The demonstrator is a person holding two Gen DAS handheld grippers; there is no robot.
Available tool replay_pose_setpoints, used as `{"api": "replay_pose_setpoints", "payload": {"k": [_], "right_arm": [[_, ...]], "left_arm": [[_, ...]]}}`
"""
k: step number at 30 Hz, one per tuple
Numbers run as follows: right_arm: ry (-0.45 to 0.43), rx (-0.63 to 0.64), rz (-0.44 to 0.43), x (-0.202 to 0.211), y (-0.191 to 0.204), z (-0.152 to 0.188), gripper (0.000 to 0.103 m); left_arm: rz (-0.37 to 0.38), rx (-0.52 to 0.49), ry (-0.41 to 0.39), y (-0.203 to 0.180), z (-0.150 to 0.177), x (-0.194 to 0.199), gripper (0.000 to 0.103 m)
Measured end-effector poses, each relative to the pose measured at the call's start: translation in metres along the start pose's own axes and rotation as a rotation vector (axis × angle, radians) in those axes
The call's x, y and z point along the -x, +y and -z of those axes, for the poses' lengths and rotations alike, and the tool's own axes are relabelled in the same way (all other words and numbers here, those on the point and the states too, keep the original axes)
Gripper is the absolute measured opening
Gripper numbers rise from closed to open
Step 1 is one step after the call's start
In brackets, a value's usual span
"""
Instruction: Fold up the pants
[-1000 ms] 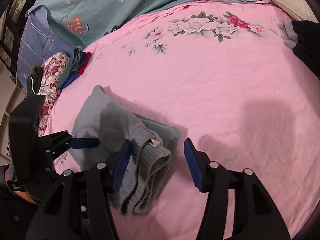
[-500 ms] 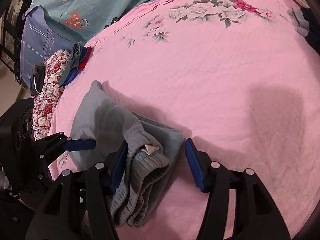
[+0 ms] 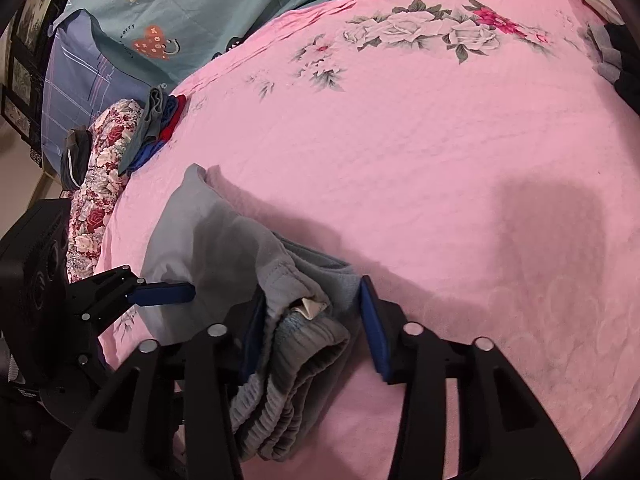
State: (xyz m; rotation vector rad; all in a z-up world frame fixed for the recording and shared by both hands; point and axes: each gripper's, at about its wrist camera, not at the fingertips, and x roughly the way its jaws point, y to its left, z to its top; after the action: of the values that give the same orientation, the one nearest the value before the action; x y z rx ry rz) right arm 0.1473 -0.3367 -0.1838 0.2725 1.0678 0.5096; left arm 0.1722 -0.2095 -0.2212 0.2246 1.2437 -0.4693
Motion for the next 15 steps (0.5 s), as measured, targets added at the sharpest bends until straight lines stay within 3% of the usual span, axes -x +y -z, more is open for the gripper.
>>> {"api": "replay_pose_setpoints", "payload": {"k": [3,10,15], "right_arm": [[0.002,-0.015,-0.007,-0.003,-0.005,0.001,0.038],[0.0,-0.078,-0.054,-0.008,-0.012,0.003,0.052],[-0.005,-0.131,-0.052,-0.007,-0.019,0.003,0.04]], "left_arm": [[0.004,-0.001,0.0,0.002,0.001,0.001,0.097],[0.006,-0.003,0.005,0.001,0.0,-0.001,0.097],[0.007,-0.013,0.004,-0.002,-0.002,-0.003,0.099]]}}
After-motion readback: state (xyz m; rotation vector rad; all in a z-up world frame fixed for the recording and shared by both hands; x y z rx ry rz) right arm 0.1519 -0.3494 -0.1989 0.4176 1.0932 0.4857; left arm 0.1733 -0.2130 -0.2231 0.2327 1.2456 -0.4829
